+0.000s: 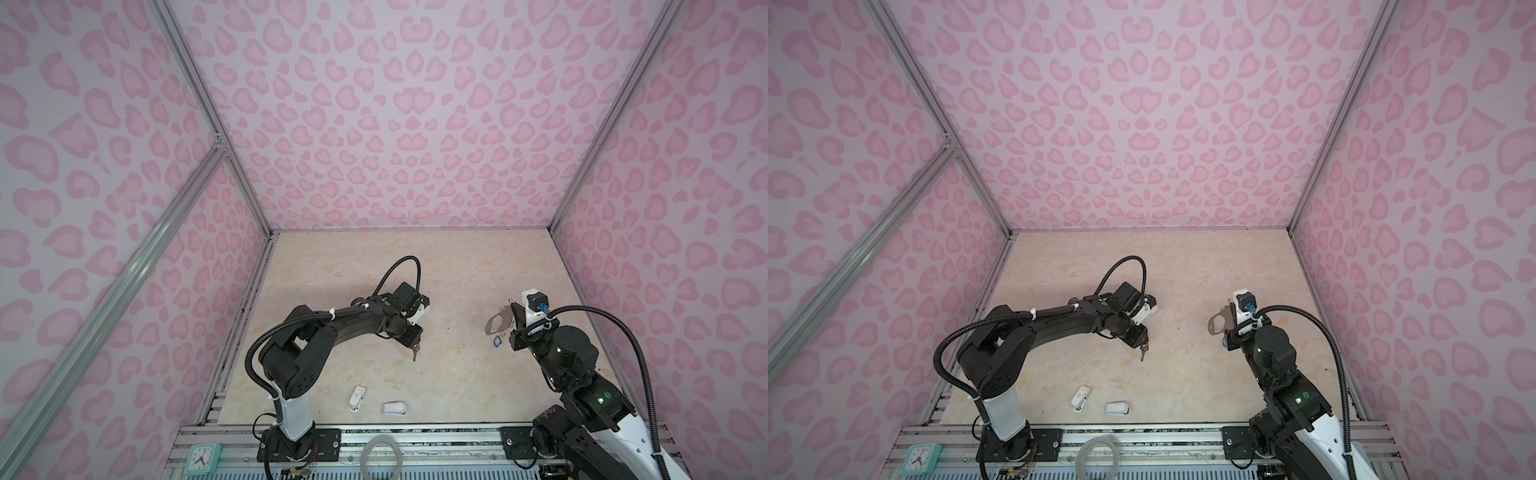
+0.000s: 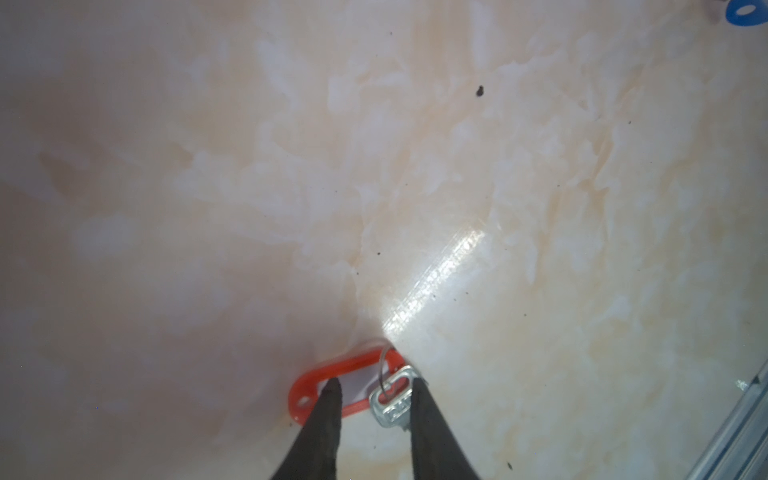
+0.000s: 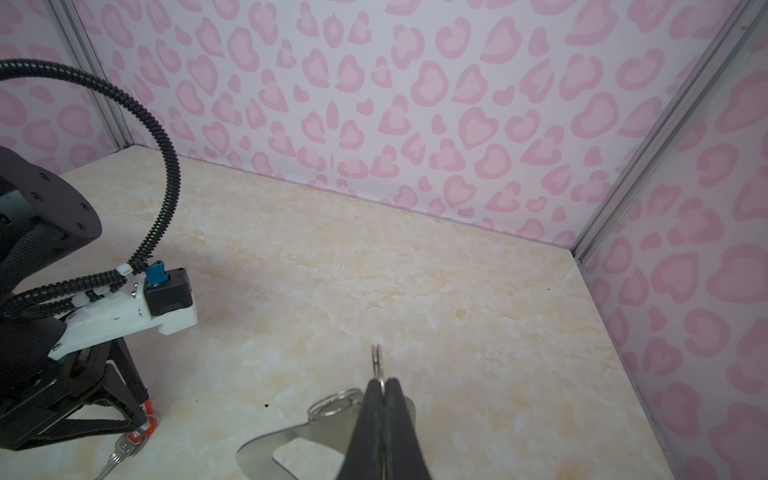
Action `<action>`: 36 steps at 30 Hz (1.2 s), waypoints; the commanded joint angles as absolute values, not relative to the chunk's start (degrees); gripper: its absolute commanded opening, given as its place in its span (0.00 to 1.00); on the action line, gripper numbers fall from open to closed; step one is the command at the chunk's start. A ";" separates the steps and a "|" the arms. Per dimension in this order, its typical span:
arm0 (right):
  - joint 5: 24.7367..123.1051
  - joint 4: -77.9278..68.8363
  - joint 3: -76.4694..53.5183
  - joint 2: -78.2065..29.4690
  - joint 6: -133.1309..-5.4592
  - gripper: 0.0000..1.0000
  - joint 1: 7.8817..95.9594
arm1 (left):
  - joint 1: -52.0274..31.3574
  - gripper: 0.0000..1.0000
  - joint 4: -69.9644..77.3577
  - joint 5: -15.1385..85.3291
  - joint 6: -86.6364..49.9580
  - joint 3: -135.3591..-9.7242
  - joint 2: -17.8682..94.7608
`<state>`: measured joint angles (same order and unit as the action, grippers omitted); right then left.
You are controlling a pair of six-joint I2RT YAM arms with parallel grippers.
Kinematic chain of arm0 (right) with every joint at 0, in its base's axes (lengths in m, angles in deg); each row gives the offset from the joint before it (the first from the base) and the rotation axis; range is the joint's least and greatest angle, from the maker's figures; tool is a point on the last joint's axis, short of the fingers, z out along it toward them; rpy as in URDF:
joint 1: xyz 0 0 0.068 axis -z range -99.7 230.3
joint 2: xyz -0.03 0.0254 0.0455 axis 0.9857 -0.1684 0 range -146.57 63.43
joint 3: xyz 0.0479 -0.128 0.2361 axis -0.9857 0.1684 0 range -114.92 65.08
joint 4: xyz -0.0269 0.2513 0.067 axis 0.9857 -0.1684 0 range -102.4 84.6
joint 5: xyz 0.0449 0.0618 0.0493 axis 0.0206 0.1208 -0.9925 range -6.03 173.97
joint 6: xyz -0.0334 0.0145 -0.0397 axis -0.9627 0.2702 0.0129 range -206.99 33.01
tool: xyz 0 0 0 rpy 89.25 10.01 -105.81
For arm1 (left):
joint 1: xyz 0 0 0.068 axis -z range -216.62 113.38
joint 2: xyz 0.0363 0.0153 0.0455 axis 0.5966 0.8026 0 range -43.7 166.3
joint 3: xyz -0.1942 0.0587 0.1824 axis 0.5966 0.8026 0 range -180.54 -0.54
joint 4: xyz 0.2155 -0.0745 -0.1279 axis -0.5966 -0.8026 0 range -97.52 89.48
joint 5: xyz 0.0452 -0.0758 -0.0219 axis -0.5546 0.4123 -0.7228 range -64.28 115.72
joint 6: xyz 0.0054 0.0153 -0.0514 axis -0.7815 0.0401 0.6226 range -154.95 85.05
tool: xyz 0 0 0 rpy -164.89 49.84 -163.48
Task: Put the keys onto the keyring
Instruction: 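Close the left gripper on the red-tagged key's small ring, then lift the red-tagged key with the left gripper toward the plate held by the right gripper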
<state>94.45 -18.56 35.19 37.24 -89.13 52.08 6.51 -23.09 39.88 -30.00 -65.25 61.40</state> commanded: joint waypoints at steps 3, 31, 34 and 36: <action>94.26 -15.94 34.97 37.33 -89.02 0.00 51.99 | 6.55 0.26 -22.41 41.23 -29.70 -65.32 62.61; 94.53 -15.35 35.61 37.25 -88.58 0.00 52.02 | 7.51 0.04 -23.14 41.02 -32.34 -66.25 62.56; 92.76 -14.76 35.79 36.86 -89.32 0.00 51.99 | 7.60 0.03 -22.39 41.63 -34.43 -65.98 59.82; 90.05 -14.01 35.90 36.26 -90.47 0.00 52.01 | 7.61 0.03 -21.35 41.81 -36.18 -65.61 57.01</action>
<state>93.38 -17.97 35.41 36.65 -89.17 52.03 7.60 -23.02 40.93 -32.81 -65.66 60.09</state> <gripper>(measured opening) 0.049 0.049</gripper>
